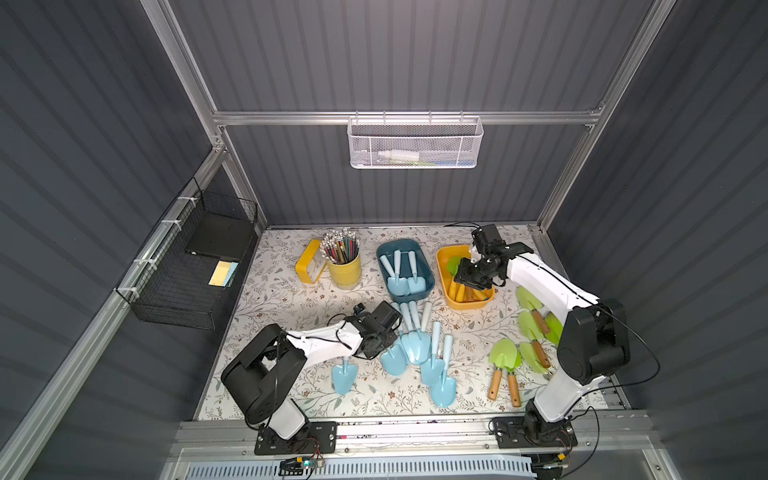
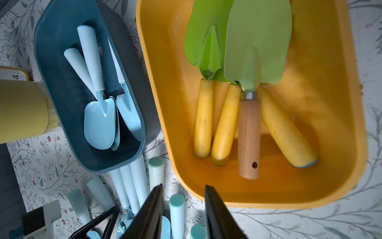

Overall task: Sort the small shovels by color and place them into the storage box
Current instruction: Pick up the shovel from the center of the board.

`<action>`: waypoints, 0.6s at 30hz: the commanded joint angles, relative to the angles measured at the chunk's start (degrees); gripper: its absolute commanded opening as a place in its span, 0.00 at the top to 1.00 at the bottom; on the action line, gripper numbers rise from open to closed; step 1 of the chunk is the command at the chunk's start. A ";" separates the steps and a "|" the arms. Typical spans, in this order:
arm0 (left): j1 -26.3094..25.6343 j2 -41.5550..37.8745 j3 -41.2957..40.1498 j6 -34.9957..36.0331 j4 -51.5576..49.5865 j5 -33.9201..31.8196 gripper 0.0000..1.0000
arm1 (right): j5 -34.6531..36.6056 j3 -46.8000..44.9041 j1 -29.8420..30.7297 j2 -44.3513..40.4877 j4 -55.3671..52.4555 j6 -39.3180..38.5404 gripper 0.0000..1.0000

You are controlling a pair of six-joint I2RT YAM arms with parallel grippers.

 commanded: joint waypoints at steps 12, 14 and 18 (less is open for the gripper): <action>-0.13 7.80 14.00 1.84 -20.50 -12.02 1.00 | 0.46 0.36 0.03 0.54 -0.39 -0.72 0.62; -0.10 7.93 19.08 2.12 -25.68 -15.75 1.00 | 0.42 0.62 0.03 0.89 -0.63 -0.86 0.62; -0.14 7.57 26.60 7.52 -27.71 -18.97 1.00 | 0.67 0.63 0.02 0.86 -0.73 -0.90 0.62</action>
